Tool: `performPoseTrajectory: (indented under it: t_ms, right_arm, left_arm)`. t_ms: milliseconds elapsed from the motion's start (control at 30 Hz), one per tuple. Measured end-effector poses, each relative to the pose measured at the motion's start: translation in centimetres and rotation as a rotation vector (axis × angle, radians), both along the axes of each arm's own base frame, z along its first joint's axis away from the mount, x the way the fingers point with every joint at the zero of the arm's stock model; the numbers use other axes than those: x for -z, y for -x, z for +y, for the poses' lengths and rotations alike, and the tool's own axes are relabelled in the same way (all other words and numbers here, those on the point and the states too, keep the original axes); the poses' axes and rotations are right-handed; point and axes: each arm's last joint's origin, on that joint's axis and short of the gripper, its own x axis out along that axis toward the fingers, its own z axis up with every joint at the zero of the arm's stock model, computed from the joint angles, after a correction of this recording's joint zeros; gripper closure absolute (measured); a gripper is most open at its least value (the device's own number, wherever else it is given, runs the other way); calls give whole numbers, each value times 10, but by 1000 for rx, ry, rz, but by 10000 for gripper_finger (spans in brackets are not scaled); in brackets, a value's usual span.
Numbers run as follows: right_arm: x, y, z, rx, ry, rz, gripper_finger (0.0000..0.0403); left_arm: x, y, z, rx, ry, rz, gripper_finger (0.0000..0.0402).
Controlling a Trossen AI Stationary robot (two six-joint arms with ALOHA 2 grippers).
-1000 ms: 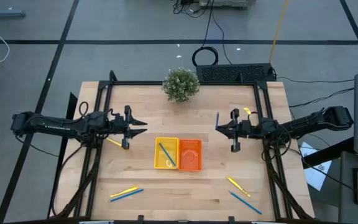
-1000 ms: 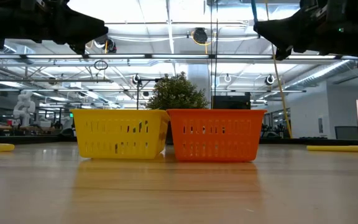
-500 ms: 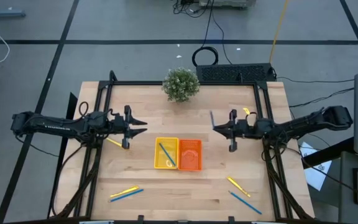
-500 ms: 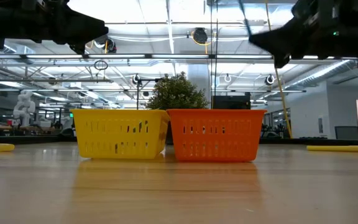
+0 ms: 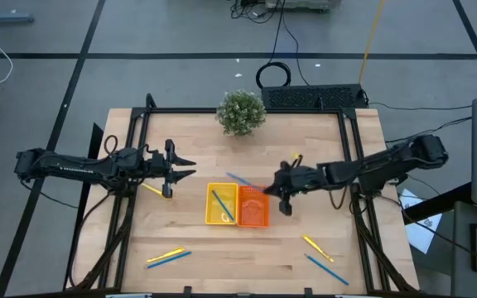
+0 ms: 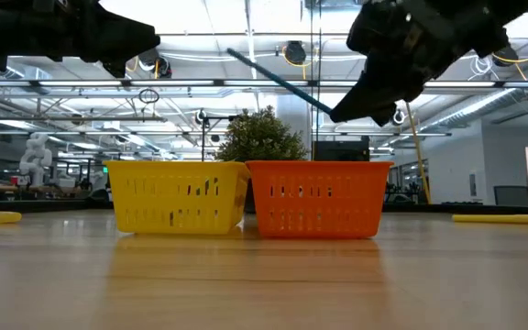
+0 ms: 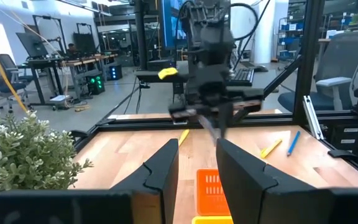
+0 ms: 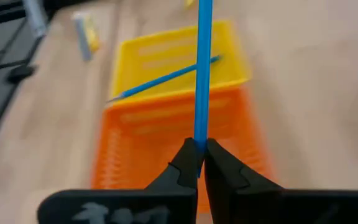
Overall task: Sort pens & pencils
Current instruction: Put the top blue pencil into the yellow bin
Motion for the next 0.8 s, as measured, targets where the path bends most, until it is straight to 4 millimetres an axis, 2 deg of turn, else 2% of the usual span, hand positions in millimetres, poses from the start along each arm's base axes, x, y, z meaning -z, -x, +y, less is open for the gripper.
performPoseTrajectory:
  t_ms: [133, 333, 467, 633, 800]
  right_arm:
    - [2, -9, 14, -33, -66, 41, 403]
    - [-13, -16, 26, -62, -82, -3, 403]
    - [-16, -16, 33, -57, -90, -10, 402]
    - [-11, -15, 34, 54, -222, 80, 402]
    - [-24, -29, 42, 104, -399, 215, 402]
  left_arm:
    - [0, 0, 0, 0, 0, -1, 286]
    - [0, 0, 0, 0, 2, -3, 286]
    - [-2, 0, 0, -4, -3, -16, 286]
    - [-3, 0, 2, -83, -47, -33, 286]
    - [-6, 1, 3, -115, -93, -54, 286]
